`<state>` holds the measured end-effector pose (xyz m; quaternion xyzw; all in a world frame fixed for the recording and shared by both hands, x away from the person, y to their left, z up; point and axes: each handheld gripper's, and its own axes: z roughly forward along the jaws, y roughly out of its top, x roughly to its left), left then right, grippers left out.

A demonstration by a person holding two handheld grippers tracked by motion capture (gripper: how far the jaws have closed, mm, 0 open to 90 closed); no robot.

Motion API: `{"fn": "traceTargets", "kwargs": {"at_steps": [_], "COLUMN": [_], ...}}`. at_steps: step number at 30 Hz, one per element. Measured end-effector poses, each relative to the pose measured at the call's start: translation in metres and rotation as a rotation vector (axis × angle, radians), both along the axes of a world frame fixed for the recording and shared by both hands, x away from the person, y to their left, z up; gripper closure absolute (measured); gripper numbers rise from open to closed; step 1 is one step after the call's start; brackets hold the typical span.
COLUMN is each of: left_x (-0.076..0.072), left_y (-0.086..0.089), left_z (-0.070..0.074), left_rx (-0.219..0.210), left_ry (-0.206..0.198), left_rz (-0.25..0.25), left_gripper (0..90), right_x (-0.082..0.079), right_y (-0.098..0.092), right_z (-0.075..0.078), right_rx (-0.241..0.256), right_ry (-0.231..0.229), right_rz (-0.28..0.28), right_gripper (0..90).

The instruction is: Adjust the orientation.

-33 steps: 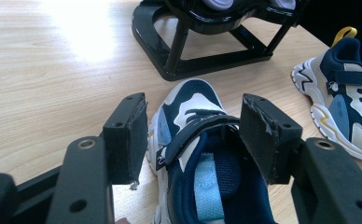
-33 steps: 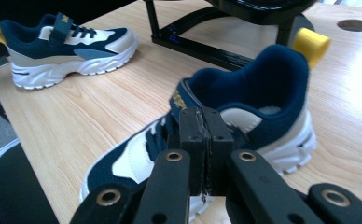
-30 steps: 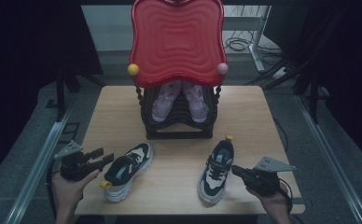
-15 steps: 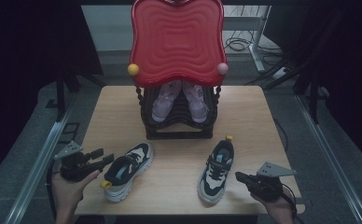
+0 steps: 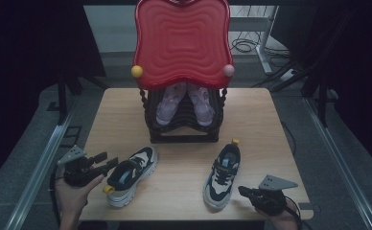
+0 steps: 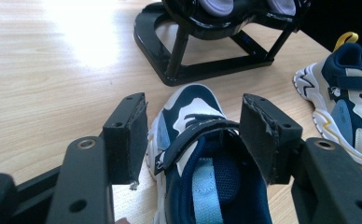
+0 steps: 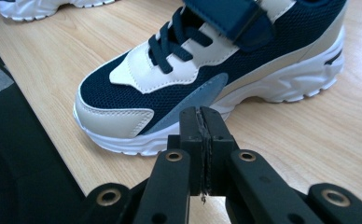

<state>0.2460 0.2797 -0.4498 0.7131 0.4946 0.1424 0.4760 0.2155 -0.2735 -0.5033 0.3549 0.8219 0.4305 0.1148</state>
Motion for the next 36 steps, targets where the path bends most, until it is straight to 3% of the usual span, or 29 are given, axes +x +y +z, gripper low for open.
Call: {"fn": "traceTargets", "kwargs": {"at_steps": [15,36], "left_x": [0.0,0.0], "left_y": [0.0,0.002], "left_z": [-0.001,-0.002], "left_rx": [-0.013,-0.014], "left_ry": [0.01,0.02], "left_rz": [-0.013,-0.014], "left_gripper": [41.5,41.5], "right_x": [-0.002,-0.002], "right_y": [0.021,0.032], "right_z": [-0.007,-0.008], "right_rx": [-0.047,-0.066], "right_ry": [0.006,-0.007], "right_rz": [0.076,0.1], "right_gripper": [88.9,89.4]}}
